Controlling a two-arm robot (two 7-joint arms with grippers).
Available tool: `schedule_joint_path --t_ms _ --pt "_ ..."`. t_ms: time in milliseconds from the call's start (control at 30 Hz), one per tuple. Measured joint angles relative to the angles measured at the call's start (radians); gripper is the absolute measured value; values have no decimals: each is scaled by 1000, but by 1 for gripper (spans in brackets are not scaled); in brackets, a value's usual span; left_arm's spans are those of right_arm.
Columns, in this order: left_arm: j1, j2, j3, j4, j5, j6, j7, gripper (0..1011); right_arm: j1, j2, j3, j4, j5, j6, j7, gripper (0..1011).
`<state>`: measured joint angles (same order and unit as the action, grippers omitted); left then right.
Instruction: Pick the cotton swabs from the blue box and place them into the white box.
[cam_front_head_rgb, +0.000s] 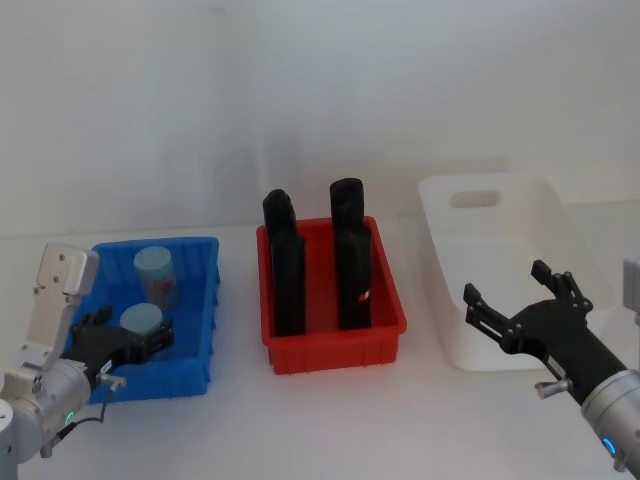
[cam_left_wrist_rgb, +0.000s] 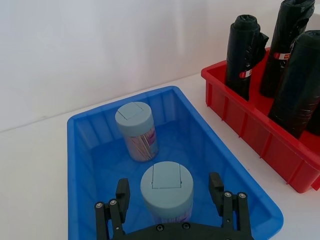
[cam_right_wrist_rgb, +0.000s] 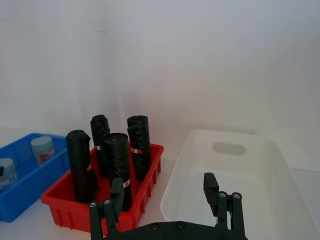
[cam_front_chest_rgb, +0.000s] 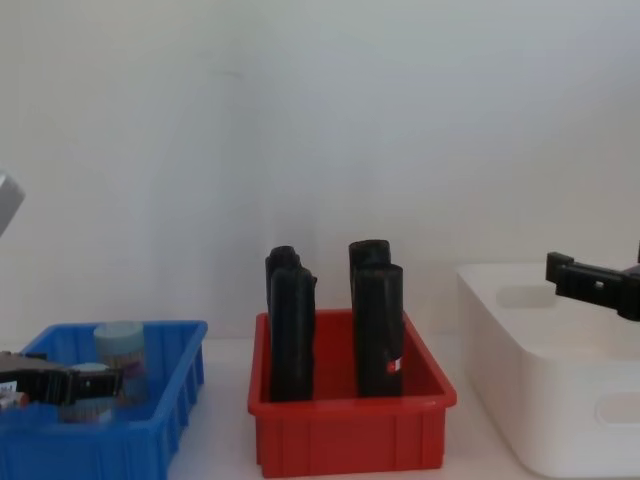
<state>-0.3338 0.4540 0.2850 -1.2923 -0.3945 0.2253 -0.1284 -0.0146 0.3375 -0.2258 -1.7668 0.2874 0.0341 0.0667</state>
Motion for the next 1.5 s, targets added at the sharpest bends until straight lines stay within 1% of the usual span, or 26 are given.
schedule_joint_path --t_ms 167,233,267,400,533,567,633,867,1133,1300,1500 --pt "-7 -3 -2 20 -4 -3 -17 999 0 0 0 0 0 0 0 1001" --pt "-10 -4 -2 29 -4 -4 -23 976 0 0 0 0 0 0 0 1001" --pt "-12 -5 -2 32 -4 -5 -26 941 0 0 0 0 0 0 0 1001" --pt "-18 -8 -3 45 -4 -10 -37 864 0 0 0 0 0 0 0 1001" --pt "-26 -13 -3 61 -3 -19 -48 717 0 0 0 0 0 0 0 1001" --pt "-26 -13 -3 61 -3 -19 -48 717 0 0 0 0 0 0 0 1001" --pt "-30 -15 -3 69 -1 -25 -54 647 0 0 0 0 0 0 0 1001" --pt "-41 -22 -1 86 7 -35 -67 644 0 0 0 0 0 0 0 1001" --pt "-43 -23 -2 85 13 -44 -71 644 0 0 0 0 0 0 0 1001" --pt "-38 -19 -6 60 14 -51 -67 644 0 0 0 0 0 0 0 1001" --pt "-23 -5 -20 -2 13 -59 -48 644 0 0 0 0 0 0 0 1001"
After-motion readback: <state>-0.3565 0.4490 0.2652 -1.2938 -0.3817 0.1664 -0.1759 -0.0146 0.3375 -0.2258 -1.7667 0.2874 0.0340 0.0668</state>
